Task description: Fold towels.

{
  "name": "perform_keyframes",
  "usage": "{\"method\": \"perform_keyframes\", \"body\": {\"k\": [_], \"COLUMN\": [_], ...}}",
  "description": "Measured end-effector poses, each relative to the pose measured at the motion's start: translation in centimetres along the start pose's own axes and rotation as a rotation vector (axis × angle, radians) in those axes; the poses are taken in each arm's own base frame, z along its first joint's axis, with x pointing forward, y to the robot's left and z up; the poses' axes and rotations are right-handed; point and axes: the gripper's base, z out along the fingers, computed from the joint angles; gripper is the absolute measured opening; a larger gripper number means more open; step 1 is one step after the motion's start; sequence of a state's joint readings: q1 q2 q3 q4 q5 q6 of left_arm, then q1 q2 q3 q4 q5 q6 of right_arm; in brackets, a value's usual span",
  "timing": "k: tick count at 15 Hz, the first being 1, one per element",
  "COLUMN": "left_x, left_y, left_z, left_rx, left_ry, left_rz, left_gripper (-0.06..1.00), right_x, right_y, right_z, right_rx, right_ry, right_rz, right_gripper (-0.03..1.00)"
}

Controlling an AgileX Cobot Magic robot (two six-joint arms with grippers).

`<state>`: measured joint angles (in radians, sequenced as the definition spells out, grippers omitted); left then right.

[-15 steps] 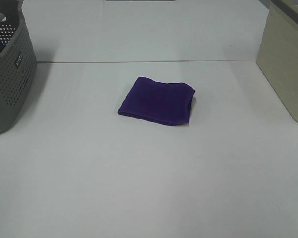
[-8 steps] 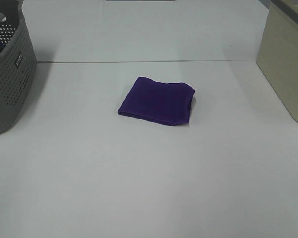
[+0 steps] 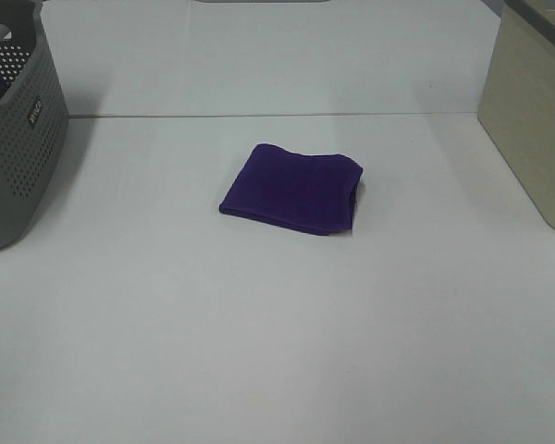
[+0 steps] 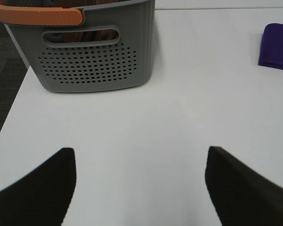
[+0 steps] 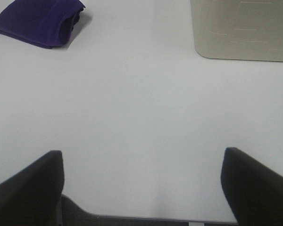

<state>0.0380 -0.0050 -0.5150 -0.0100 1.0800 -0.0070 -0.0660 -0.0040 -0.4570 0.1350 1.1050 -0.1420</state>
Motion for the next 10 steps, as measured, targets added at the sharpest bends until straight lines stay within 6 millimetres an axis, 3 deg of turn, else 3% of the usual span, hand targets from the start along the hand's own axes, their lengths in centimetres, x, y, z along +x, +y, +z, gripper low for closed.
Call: {"method": "perform_keyframes", "body": {"k": [10], "left_x": [0.00], "left_y": [0.00], "left_z": [0.00], "left_rx": [0.000], "left_ry": [0.000], "left_rz": [0.000], "left_gripper": [0.70], "right_x": [0.00], "right_y": [0.00], "right_z": [0.00], "right_rx": [0.000], "right_ry": [0.000], "right_rz": [0.000], "right_gripper": [0.88]}}
